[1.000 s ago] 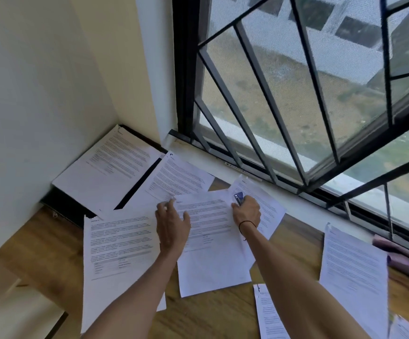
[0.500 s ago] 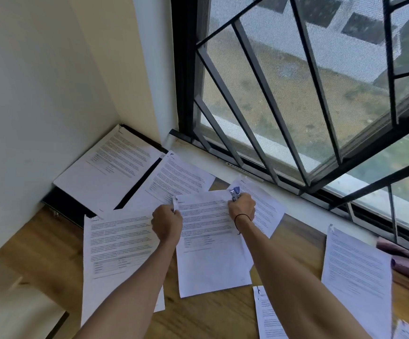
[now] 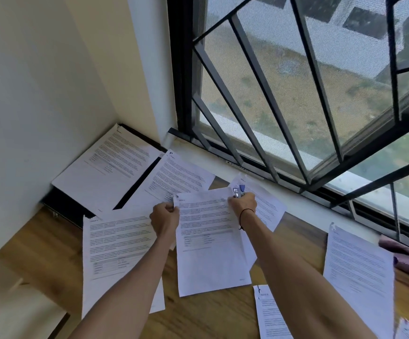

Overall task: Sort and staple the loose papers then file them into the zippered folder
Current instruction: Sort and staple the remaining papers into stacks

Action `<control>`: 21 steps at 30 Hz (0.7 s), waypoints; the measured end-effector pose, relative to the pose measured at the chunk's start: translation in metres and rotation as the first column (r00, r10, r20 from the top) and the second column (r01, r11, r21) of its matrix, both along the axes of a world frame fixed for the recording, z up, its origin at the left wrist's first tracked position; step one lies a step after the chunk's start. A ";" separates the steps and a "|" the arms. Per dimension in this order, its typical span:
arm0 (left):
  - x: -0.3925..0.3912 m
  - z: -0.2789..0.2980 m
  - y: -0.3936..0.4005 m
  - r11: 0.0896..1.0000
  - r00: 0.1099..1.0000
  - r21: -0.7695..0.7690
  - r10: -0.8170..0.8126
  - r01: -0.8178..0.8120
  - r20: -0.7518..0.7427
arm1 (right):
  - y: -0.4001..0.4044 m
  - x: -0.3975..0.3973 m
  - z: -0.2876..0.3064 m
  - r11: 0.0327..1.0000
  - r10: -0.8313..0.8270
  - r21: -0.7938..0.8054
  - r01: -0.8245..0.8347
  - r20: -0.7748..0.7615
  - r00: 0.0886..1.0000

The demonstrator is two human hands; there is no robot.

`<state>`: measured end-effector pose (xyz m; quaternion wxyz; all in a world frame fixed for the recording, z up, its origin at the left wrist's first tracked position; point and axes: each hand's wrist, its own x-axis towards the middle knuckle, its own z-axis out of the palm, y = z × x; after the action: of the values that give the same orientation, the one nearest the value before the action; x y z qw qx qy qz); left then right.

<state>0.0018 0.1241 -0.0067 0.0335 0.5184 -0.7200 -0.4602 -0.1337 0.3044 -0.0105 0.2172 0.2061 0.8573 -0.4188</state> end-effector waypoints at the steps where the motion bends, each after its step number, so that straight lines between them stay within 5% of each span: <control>1: 0.000 -0.002 -0.001 1.000 1.000 0.028 -0.007 0.007 -0.008 | 0.001 0.000 0.000 1.000 0.001 -0.015 -0.001 0.003 1.000; 6: -0.002 0.009 0.000 0.981 0.991 0.159 -0.099 0.112 -0.091 | 0.004 0.003 0.001 0.989 -0.037 -0.142 0.030 -0.048 0.998; 11: -0.005 0.040 0.005 0.985 0.950 0.083 -0.120 0.149 -0.287 | 0.013 0.013 0.028 0.911 -0.112 -0.411 0.009 -0.227 0.967; 21: -0.002 0.144 0.027 0.989 0.725 -0.020 -0.122 0.148 -0.678 | 0.013 0.030 0.147 0.716 -0.265 -0.683 -0.146 -0.459 0.848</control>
<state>-0.0004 0.1510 0.1370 0.2505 0.2623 -0.6860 -0.6308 -0.1038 0.3172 0.1363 0.0209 0.0149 0.6537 -0.7563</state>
